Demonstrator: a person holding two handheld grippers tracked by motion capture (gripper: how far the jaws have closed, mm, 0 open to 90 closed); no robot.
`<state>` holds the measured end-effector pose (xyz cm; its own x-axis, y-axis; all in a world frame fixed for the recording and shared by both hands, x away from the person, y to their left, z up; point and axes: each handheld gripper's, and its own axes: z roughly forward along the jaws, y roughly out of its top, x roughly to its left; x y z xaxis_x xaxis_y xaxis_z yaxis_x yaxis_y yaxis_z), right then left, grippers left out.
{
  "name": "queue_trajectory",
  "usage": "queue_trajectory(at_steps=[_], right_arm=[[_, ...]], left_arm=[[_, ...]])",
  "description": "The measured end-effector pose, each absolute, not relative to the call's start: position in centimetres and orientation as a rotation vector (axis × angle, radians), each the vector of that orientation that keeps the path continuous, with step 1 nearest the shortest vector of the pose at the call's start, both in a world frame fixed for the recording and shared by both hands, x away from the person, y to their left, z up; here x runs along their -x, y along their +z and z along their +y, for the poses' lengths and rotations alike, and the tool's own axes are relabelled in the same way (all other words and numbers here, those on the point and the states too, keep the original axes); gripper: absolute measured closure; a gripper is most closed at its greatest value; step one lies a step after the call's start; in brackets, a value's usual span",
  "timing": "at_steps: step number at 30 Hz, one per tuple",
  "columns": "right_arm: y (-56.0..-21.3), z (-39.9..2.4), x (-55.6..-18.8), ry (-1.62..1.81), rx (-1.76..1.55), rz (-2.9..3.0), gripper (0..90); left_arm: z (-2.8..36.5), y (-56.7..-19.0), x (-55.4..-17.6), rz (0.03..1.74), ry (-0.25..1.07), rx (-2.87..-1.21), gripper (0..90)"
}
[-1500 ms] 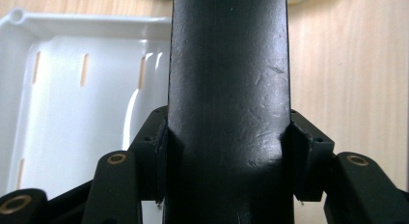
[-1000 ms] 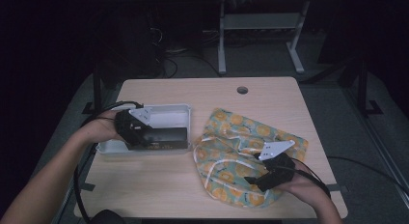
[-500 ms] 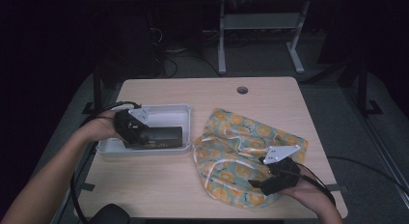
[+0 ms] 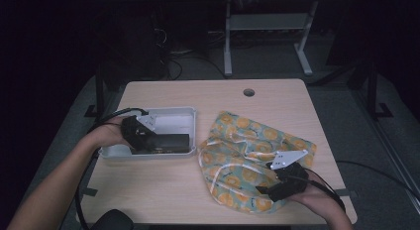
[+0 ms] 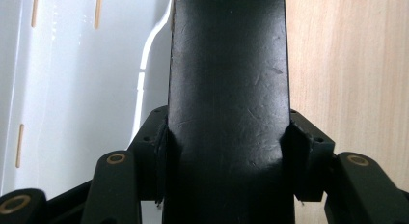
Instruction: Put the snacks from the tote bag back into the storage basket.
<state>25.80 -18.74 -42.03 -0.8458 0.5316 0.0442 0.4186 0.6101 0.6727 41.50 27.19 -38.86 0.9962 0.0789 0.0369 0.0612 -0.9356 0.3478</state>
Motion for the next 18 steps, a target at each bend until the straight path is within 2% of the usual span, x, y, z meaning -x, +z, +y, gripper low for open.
queue_trajectory(at_steps=[18], right_arm=[[-42.11, -18.75, -25.78, 1.033, -0.784, 2.684, 15.1]], left_arm=[[26.72, -39.51, -41.73, 0.077, 0.039, -2.783, 41.9]])
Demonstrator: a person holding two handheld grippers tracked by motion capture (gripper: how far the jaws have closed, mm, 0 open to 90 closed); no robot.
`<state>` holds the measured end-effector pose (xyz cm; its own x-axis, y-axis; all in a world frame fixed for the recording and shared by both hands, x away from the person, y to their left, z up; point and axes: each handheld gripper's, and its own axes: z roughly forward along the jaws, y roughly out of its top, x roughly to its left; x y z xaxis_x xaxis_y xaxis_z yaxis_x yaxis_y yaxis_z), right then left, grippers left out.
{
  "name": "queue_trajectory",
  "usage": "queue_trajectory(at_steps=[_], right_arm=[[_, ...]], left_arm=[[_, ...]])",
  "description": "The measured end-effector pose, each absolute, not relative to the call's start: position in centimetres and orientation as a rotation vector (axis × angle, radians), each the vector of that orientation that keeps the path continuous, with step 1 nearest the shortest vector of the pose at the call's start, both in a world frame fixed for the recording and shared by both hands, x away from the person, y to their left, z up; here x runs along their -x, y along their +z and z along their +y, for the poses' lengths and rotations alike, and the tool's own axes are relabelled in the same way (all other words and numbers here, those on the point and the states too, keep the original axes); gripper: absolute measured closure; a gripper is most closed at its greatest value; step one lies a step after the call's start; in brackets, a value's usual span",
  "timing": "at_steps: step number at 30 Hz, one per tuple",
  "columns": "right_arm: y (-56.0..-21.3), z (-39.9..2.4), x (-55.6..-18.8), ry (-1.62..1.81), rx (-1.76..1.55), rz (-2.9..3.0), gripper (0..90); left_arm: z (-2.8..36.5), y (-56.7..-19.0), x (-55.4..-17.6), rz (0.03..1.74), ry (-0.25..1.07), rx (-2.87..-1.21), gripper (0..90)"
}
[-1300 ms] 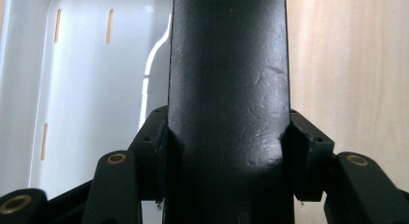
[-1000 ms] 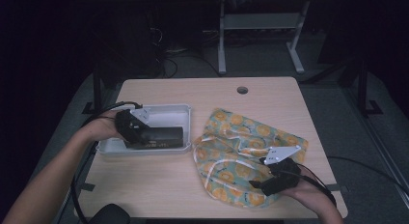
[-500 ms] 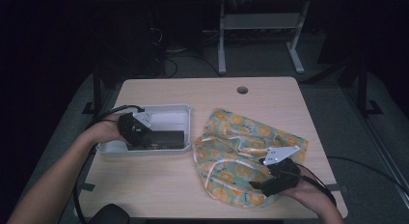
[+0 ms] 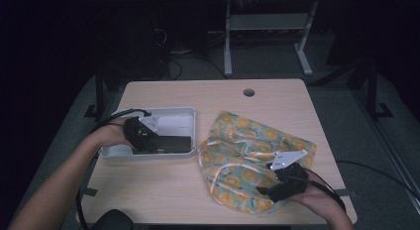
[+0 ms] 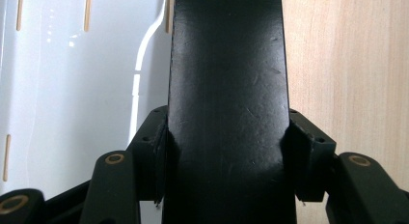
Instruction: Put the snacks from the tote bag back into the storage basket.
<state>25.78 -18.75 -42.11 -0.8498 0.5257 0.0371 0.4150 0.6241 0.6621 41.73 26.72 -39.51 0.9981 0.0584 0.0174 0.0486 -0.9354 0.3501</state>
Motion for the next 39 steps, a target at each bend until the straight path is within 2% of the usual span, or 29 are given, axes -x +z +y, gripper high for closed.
queue_trajectory(at_steps=[15, 22, 32, 39], right_arm=[[-42.2, -18.6, -25.7, 1.018, -0.774, 2.693, 15.1], [-42.2, -18.5, -25.7, 1.022, -0.779, 2.695, 15.1], [-41.8, -18.2, -26.1, 1.044, -0.743, 2.695, 15.1], [-41.5, -17.4, -27.0, 1.057, -0.679, 2.713, 15.1]], left_arm=[[26.6, -39.7, -41.7, 0.084, 0.006, -2.787, 36.9], [27.1, -38.9, -41.5, 0.118, 0.031, -2.755, 33.4], [27.9, -36.6, -39.5, 0.265, 0.047, -2.624, 19.5], [28.2, -35.7, -36.9, 0.408, 0.099, -2.543, 17.5]])
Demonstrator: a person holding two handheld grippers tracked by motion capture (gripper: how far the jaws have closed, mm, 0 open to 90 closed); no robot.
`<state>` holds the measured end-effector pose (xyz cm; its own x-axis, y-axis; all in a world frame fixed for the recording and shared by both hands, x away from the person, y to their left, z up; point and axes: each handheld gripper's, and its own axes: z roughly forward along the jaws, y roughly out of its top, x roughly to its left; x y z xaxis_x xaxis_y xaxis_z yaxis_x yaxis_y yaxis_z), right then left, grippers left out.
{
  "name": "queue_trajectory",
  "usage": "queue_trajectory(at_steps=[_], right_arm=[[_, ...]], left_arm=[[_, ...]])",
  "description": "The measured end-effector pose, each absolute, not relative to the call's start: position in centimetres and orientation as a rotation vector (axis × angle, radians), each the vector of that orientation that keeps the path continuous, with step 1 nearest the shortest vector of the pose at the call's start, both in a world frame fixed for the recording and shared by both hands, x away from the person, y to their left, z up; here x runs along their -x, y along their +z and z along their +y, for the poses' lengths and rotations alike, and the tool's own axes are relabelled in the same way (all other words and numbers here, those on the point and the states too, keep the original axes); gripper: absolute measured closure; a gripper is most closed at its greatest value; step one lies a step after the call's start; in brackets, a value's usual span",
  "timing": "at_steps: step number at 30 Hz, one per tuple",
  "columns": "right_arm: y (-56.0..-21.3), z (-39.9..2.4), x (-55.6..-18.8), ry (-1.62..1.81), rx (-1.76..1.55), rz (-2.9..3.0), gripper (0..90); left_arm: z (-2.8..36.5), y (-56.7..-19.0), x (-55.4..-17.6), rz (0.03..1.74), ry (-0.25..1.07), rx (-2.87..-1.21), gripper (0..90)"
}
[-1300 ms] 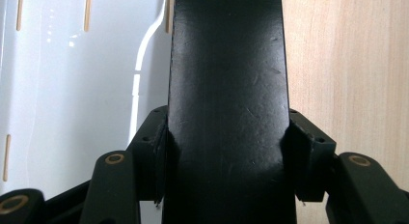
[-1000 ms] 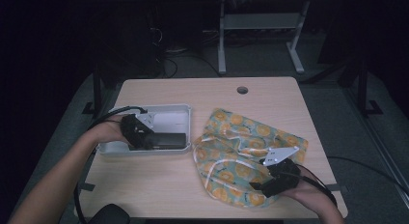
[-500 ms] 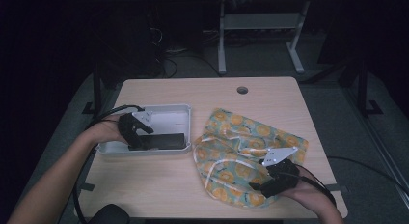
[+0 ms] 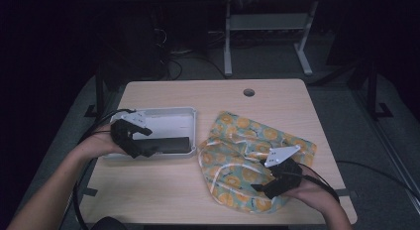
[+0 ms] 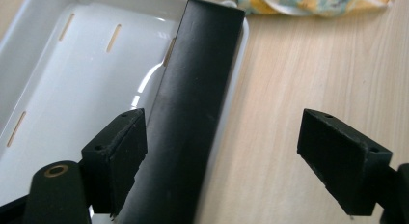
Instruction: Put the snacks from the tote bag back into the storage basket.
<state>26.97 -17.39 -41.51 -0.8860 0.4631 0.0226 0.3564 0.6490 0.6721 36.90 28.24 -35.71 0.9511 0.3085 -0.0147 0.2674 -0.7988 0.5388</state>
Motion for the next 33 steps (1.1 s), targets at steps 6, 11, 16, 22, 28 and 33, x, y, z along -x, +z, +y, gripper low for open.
queue_trajectory(at_steps=[6, 11, 16, 22, 28, 33], right_arm=[[-41.4, -16.7, -27.6, 1.082, -0.622, 2.736, 14.9], [-41.3, -16.5, -27.7, 1.103, -0.594, 2.743, 14.7], [-41.2, -16.6, -27.6, 1.111, -0.56, 2.743, 14.4], [-41.4, -16.6, -27.1, 1.135, -0.551, 2.738, 14.0], [-41.6, -16.3, -26.9, 1.155, -0.528, 2.752, 13.9], [-41.9, -16.1, -26.6, 1.165, -0.533, 2.757, 13.9]], left_arm=[[28.3, -35.8, -34.4, 0.51, 0.164, -2.485, 17.1], [27.9, -36.4, -32.4, 0.548, 0.191, -2.458, 17.1], [27.2, -37.3, -30.2, 0.583, 0.224, -2.421, 17.1], [26.3, -39.6, -28.1, 0.615, 0.237, -2.395, 17.2], [25.5, -42.3, -26.3, 0.652, 0.223, -2.389, 17.1], [25.1, -43.6, -25.0, 0.649, 0.203, -2.412, 17.2]])
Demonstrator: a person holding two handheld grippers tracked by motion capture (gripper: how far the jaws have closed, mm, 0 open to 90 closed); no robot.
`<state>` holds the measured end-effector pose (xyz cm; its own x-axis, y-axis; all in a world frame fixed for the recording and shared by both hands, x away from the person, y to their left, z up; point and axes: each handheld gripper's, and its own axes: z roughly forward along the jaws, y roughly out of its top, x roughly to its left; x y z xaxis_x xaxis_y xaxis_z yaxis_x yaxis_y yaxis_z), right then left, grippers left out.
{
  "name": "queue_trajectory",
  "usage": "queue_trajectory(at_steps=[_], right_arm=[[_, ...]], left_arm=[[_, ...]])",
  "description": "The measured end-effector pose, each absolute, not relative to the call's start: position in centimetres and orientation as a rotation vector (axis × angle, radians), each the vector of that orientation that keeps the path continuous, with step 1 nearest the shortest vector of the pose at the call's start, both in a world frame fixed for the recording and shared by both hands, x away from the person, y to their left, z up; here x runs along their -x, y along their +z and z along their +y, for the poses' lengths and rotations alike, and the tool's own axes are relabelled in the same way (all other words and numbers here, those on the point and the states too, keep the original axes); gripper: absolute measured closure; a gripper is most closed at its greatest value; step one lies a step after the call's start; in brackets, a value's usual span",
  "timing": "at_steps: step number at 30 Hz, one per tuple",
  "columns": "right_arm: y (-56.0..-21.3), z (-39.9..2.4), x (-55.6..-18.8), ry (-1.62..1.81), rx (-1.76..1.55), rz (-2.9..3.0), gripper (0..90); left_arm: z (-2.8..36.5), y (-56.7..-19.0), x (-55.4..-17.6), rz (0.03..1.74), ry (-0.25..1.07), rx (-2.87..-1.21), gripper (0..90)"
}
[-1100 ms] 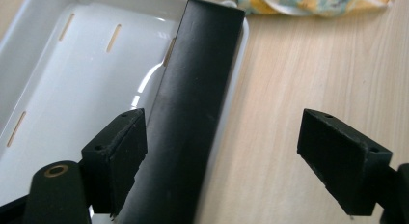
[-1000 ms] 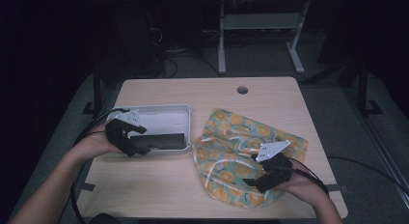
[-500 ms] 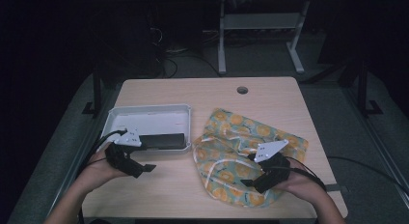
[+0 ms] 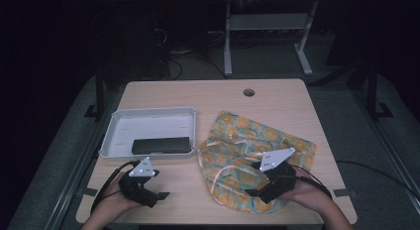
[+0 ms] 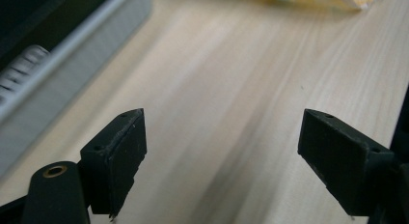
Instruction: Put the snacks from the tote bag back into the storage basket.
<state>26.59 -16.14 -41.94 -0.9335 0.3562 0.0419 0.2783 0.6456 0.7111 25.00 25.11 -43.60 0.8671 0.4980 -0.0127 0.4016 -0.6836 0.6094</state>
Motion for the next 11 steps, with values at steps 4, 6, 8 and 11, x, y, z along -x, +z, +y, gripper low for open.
queue_trajectory(at_steps=[4, 6, 8, 11], right_arm=[[-42.38, -16.08, -26.47, 1.147, -0.536, 2.762, 13.8], [-42.47, -16.06, -26.54, 1.139, -0.546, 2.759, 13.7], [-42.43, -16.13, -26.58, 1.143, -0.547, 2.749, 13.7], [-42.33, -16.25, -26.49, 1.163, -0.575, 2.739, 13.7]], left_arm=[[24.73, -43.82, -25.01, 0.588, 0.201, -2.444, 17.2], [24.72, -43.82, -25.11, 0.579, 0.199, -2.441, 17.2], [24.8, -43.78, -25.11, 0.579, 0.2, -2.434, 17.2], [24.8, -43.82, -25.08, 0.571, 0.196, -2.435, 17.2]])
